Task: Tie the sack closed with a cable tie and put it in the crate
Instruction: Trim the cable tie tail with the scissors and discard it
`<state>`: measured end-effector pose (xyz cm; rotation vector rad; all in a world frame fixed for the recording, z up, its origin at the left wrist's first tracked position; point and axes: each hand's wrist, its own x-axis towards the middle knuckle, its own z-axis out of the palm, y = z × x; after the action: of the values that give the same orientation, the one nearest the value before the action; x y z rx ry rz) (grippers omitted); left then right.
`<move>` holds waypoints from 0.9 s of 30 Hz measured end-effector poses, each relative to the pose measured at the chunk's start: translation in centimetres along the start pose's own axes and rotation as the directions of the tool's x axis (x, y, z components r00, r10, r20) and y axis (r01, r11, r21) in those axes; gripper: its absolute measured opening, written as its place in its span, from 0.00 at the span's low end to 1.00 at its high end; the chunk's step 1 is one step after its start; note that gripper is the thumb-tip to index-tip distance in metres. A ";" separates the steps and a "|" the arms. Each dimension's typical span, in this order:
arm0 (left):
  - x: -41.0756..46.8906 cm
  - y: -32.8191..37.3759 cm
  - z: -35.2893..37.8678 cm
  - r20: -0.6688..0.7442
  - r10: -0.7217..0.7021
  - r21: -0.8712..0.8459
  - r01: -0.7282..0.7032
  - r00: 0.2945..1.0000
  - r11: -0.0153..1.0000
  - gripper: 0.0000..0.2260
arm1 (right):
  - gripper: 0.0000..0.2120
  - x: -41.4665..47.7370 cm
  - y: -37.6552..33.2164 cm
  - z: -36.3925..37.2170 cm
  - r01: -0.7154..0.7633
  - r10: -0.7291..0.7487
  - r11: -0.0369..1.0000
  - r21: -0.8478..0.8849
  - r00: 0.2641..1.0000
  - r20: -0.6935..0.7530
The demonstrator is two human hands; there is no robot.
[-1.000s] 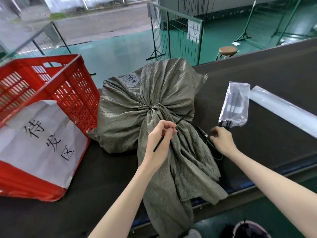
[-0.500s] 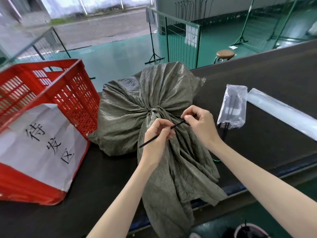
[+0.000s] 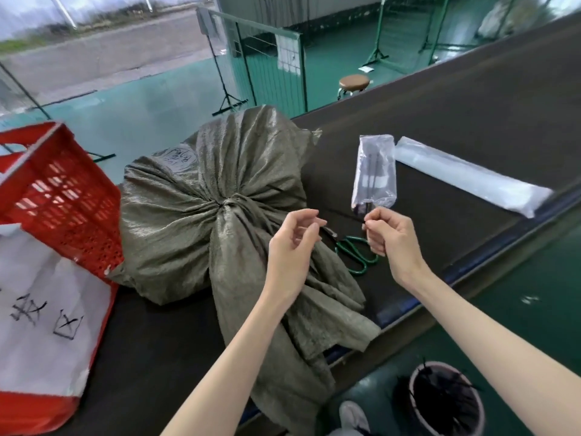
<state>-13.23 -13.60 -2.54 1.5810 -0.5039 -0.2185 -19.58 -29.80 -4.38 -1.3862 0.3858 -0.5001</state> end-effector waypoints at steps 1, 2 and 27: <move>0.0 -0.3 0.8 0.049 0.001 0.058 -0.004 0.999 0.998 0.08 | 0.13 -0.4 0.4 -1.2 -0.011 0.012 1.000 0.014 0.997 -0.071; -0.1 -0.6 1.4 0.104 0.013 0.147 -0.028 0.994 0.989 0.08 | 0.13 -0.9 0.8 -2.2 -0.020 0.022 1.000 0.020 0.991 -0.133; -6.0 -7.8 15.0 0.687 -0.209 0.464 -0.198 0.695 0.864 0.10 | 0.08 -19.3 13.8 -24.0 -0.655 0.270 0.752 0.079 0.196 -0.943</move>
<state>-23.60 -24.32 -12.45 1.9891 -1.2658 -0.7964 -47.13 -37.69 -22.27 -1.0565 1.9274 -0.6720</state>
